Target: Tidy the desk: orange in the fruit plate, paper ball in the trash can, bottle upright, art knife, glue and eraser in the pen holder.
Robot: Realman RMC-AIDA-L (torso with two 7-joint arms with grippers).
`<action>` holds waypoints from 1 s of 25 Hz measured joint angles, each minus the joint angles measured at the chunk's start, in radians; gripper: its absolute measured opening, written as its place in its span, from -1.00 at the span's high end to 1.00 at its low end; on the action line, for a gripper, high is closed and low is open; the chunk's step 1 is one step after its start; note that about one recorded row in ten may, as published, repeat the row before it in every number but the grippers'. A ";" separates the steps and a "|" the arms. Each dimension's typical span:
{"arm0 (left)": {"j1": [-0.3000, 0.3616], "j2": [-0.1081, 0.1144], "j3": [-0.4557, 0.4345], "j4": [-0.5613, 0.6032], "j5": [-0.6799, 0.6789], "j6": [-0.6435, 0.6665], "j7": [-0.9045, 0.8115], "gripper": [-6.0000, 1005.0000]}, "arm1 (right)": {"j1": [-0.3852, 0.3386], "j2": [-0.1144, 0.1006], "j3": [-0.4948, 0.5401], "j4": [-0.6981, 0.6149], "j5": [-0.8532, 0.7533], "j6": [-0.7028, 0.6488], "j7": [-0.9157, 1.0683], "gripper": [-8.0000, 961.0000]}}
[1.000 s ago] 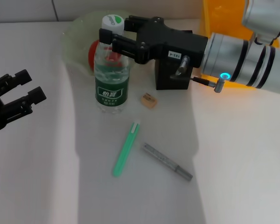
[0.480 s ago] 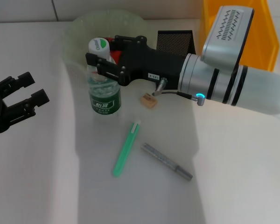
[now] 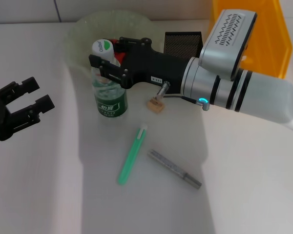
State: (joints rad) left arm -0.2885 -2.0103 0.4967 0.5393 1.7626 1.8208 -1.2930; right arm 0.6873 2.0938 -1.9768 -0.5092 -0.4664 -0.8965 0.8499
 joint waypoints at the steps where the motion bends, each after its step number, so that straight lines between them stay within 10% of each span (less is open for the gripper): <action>1: 0.000 0.000 0.000 -0.002 0.000 0.000 0.000 -0.55 | 0.002 0.000 -0.004 0.000 0.000 0.009 0.000 -0.17; 25: -0.018 -0.003 0.000 -0.006 -0.003 0.020 0.007 -0.55 | -0.104 -0.004 -0.006 -0.129 0.012 -0.052 0.025 -0.32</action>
State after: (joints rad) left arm -0.3068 -2.0133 0.4971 0.5337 1.7600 1.8406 -1.2861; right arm 0.5834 2.0894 -1.9823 -0.6380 -0.4546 -0.9481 0.8745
